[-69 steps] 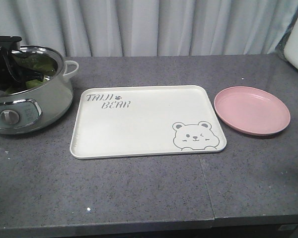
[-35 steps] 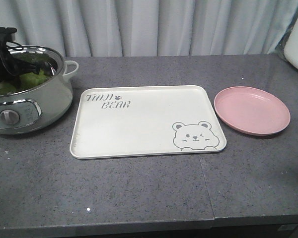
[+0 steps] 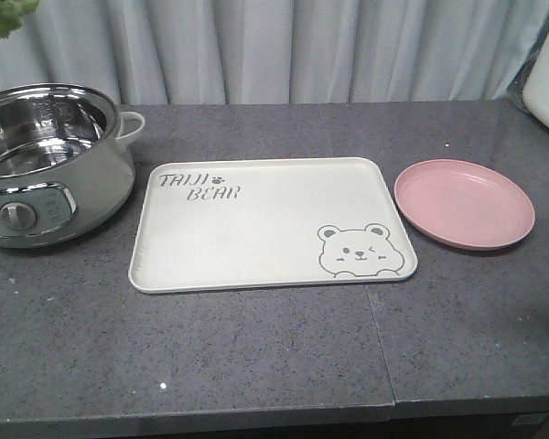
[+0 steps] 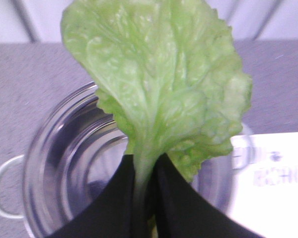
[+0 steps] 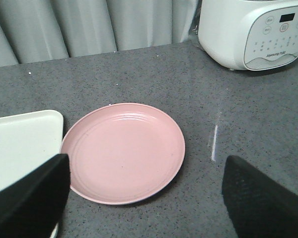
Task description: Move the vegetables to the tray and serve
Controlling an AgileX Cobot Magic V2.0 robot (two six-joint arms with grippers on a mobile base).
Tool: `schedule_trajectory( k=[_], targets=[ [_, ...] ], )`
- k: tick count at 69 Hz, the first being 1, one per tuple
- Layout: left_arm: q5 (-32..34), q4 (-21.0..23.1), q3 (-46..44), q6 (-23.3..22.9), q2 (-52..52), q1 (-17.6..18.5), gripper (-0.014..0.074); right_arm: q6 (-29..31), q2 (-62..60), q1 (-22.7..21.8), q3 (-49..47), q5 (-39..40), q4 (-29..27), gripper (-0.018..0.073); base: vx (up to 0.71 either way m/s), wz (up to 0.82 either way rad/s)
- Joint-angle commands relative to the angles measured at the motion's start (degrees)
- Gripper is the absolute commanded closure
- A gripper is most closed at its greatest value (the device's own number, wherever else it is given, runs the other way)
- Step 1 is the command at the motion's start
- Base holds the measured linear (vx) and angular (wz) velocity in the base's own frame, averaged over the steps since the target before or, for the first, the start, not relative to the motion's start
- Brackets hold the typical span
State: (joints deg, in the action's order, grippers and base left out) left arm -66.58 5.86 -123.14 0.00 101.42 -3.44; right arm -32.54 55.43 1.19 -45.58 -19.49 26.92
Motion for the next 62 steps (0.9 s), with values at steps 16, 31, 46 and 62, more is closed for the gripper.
schedule_trajectory(
  k=[16,31,46,62],
  targets=[
    [3.9,30.7,-1.7,11.5,-6.3,1.3,0.0603,9.9,-0.4,0.0,-2.1,10.1,-10.2,-0.0019,0.00,0.00],
    [4.3,34.4,-1.7,15.9,-4.0,7.9,0.0603,17.8,0.6,0.0,-5.1,11.8,-20.6,-0.0018,0.00,0.00],
    [4.1,34.0,-1.7,17.3,0.8,13.0,0.0603,31.2,7.6,0.0,-18.7,8.6,-35.2,-0.0018,0.00,0.00],
    [7.0,34.3,-1.7,20.0,3.6,14.7,0.0603,51.1,21.9,0.0,-39.1,-1.4,-62.5,-0.0018,0.00,0.00]
  ],
)
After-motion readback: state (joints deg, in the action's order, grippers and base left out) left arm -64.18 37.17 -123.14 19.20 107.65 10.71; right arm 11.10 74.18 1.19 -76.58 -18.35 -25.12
